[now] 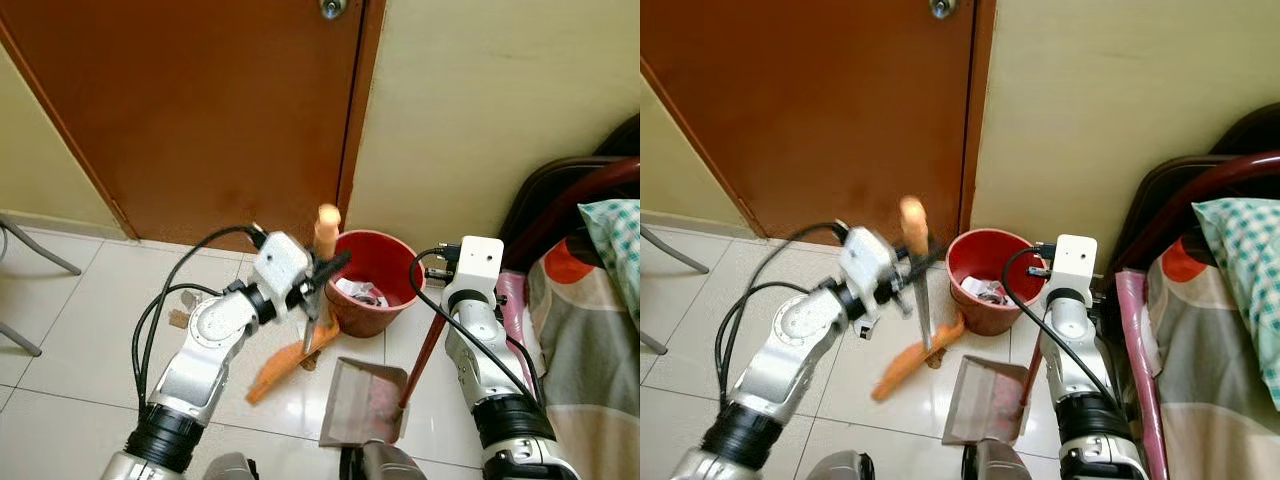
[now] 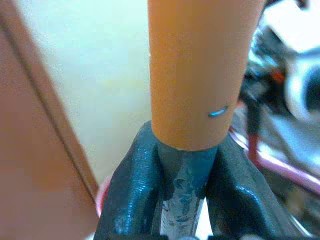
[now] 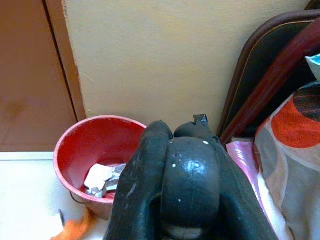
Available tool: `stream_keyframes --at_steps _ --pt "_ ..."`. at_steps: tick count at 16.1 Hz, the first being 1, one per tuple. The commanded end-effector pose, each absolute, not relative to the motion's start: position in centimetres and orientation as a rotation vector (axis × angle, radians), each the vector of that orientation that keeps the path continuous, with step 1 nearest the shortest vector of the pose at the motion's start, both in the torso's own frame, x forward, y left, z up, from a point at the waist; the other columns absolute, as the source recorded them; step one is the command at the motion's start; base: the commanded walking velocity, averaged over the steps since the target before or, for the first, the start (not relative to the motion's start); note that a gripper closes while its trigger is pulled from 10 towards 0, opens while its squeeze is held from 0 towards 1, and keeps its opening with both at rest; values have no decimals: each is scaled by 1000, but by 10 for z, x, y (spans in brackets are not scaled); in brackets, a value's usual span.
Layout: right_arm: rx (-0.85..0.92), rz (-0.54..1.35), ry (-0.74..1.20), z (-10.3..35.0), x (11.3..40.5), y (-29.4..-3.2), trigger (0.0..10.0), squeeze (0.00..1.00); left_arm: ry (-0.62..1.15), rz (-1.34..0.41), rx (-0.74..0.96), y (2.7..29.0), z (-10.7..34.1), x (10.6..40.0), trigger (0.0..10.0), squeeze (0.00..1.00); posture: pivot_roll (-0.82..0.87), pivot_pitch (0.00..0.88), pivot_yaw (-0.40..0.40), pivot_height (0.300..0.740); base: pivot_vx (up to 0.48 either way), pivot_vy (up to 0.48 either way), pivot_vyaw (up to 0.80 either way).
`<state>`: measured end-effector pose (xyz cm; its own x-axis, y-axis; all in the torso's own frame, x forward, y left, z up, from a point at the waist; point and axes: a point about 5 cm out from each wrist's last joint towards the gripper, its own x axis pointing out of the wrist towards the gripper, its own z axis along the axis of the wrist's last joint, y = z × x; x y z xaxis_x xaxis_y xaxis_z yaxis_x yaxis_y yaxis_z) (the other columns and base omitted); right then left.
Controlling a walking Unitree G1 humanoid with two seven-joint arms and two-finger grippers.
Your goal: Sweep floor
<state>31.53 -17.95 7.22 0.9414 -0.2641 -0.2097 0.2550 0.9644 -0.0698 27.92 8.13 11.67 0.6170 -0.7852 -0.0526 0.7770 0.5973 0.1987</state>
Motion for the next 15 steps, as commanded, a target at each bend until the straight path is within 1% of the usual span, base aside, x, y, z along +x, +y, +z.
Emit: stream_keyframes --at_steps 1,2,4,7,8,9,10,13,15 --pt "-69 -298 216 74 317 -186 10000 0 6 -978 200 78 112 271 10000 0 6 124 -25 740 0 0 0" --pt "-72 -308 220 73 317 -188 10000 0 35 -1009 179 79 110 267 10000 0 6 124 -25 740 0 0 0" --pt "-87 -324 228 72 316 -190 10000 0 70 -1020 77 81 112 261 10000 0 9 133 -25 740 0 0 0" --pt "-70 -307 234 71 317 -186 10000 0 26 -934 -161 80 130 263 10000 0 15 137 -31 740 0 0 0" --pt "-68 -303 234 71 318 -185 10000 0 13 -917 -192 79 134 264 10000 0 15 137 -31 740 0 0 0" --pt "-58 -287 231 73 320 -181 10000 0 -35 -847 -270 79 144 270 10000 0 13 140 -35 740 0 0 0" --pt "-54 -281 230 73 321 -180 10000 0 -50 -813 -282 80 147 274 10000 0 13 140 -35 740 0 0 0" --pt "-50 -262 233 73 322 -178 10000 0 -119 -649 -262 97 159 289 10000 0 3 151 -39 740 0 0 0" --pt "-54 -254 240 73 321 -179 10000 0 -185 -526 -246 113 174 298 10000 0 0 167 -45 740 0 0 0"
